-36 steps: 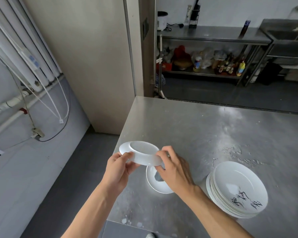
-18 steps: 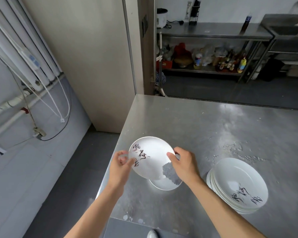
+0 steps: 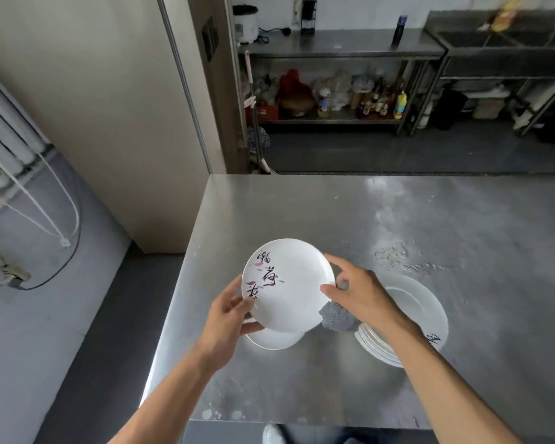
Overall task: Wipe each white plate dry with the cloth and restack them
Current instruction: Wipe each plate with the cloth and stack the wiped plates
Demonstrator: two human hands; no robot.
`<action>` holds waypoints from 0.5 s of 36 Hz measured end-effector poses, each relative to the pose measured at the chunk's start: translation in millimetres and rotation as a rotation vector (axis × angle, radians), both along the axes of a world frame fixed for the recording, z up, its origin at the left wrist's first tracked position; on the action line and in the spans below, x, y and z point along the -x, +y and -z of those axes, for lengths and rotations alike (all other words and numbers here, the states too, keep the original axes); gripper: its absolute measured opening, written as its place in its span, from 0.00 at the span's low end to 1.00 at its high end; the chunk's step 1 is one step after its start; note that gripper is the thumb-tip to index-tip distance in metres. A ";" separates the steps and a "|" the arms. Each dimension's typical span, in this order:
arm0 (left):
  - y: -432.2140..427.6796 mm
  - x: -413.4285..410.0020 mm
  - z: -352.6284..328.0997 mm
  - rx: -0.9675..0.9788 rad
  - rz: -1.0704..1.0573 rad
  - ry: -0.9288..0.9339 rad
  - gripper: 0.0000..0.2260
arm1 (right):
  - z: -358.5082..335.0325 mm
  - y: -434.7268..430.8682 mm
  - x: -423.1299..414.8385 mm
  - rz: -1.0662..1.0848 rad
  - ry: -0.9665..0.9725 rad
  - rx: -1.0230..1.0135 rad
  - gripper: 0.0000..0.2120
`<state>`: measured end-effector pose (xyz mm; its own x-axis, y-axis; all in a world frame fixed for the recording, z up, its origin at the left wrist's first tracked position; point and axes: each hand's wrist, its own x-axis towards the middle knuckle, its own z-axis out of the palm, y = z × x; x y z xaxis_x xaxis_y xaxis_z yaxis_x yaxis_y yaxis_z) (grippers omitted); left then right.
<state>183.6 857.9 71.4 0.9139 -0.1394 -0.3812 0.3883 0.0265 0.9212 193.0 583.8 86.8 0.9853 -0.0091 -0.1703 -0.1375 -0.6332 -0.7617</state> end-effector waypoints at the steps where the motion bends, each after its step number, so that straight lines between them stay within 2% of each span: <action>1: -7.7 -2.7 1.2 0.009 0.027 0.009 0.24 | -0.2 -9.8 3.5 -0.003 0.015 0.030 0.30; 7: -65.8 -12.8 10.4 0.072 0.188 0.115 0.22 | 8.5 -76.9 34.3 0.102 0.098 -0.098 0.32; 12: -117.9 -13.6 10.1 0.111 0.380 0.135 0.21 | 15.2 -128.2 67.4 0.227 0.128 -0.196 0.33; 18: -165.1 -16.6 10.0 0.049 0.546 0.125 0.18 | 26.7 -165.5 95.2 0.329 0.181 -0.201 0.32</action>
